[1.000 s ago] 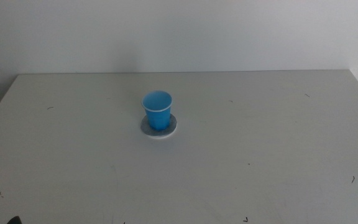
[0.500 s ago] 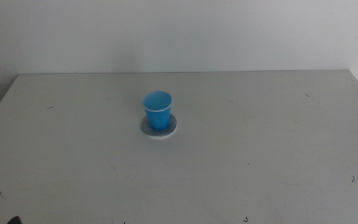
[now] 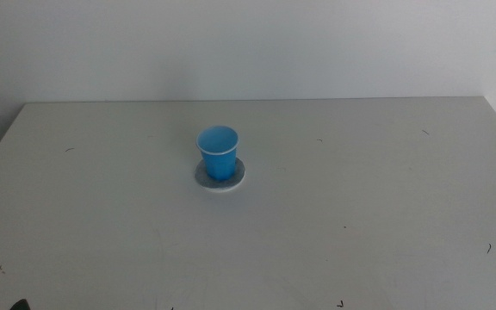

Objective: Place an empty cup on a cup mat.

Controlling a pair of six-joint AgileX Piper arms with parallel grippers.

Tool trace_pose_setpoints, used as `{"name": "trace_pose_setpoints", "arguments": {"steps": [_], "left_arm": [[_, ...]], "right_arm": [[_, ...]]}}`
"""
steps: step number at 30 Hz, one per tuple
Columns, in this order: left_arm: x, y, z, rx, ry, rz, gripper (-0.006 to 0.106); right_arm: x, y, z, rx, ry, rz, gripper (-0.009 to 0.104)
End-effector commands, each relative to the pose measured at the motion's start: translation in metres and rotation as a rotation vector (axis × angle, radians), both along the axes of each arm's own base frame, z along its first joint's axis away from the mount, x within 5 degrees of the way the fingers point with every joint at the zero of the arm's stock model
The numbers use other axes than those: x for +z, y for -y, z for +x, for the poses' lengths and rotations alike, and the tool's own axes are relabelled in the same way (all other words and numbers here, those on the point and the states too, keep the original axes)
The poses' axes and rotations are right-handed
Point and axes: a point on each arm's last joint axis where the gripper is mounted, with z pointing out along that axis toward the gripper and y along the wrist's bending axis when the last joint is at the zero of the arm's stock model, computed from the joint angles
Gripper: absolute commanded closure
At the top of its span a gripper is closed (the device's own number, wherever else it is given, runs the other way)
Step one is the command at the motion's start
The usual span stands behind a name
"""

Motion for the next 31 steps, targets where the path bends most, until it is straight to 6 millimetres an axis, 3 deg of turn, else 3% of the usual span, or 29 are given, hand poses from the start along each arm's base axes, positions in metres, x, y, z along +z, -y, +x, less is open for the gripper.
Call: {"name": "trace_pose_setpoints", "arguments": {"steps": [1, 12, 31], "left_arm": [[0.009, 0.000, 0.001, 0.000, 0.086, -0.016, -0.005], [0.009, 0.000, 0.001, 0.000, 0.086, -0.016, -0.005], [0.009, 0.000, 0.001, 0.000, 0.086, -0.016, -0.005]], "right_arm": [[0.003, -0.001, 0.000, 0.010, 0.145, -0.016, 0.003], [-0.072, -0.003, 0.002, 0.032, 0.097, 0.000, 0.003], [-0.114, -0.004, 0.002, 0.035, 0.045, -0.001, 0.003]]}}
